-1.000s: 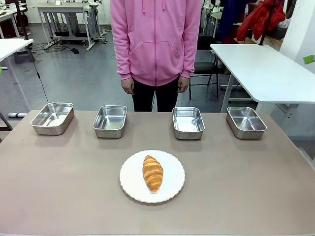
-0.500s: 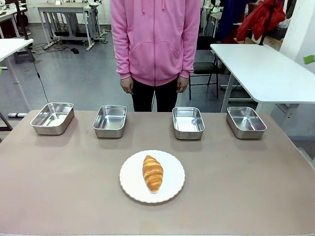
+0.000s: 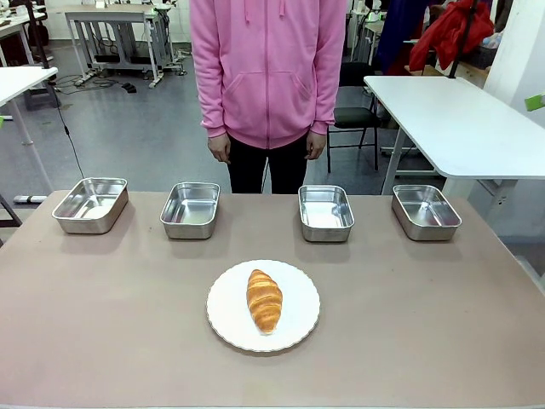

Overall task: Place the bread in the container.
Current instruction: Place the Butter Roll into the Airtight Container indicated by the human.

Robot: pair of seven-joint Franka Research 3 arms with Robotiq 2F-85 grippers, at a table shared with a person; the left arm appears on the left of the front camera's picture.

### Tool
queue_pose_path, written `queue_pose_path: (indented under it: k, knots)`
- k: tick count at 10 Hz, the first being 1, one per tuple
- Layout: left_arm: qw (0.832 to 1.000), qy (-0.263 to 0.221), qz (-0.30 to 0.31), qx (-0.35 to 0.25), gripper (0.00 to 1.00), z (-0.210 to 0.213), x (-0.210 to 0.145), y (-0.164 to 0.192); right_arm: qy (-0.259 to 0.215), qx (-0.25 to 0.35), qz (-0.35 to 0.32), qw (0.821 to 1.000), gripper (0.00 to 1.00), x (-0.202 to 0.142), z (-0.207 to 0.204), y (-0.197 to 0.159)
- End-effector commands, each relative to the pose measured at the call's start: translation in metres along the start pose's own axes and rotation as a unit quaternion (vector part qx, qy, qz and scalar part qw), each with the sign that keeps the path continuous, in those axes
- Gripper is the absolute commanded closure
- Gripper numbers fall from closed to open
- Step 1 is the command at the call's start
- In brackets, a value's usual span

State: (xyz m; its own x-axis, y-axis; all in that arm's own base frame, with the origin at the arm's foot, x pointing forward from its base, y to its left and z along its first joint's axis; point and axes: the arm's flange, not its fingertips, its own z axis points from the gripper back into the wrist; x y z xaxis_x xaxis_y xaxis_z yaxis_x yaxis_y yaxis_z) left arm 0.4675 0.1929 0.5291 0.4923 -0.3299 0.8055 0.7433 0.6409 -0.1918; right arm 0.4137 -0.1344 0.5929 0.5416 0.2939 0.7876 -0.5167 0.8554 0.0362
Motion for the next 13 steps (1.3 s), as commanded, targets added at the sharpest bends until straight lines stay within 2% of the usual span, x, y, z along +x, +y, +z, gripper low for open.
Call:
queue_pose_path:
  k: [1, 13]
  knots:
    - [1.0, 0.001, -0.007, 0.0, 0.0, 0.0002, -0.0015, 0.0001, -0.009, 0.006, 0.005, 1.0, 0.0, 0.0, -0.001, -0.0013]
    - [1.0, 0.001, -0.007, 0.0, 0.0, 0.0002, -0.0015, 0.0001, -0.009, 0.006, 0.005, 1.0, 0.0, 0.0, -0.001, -0.0013]
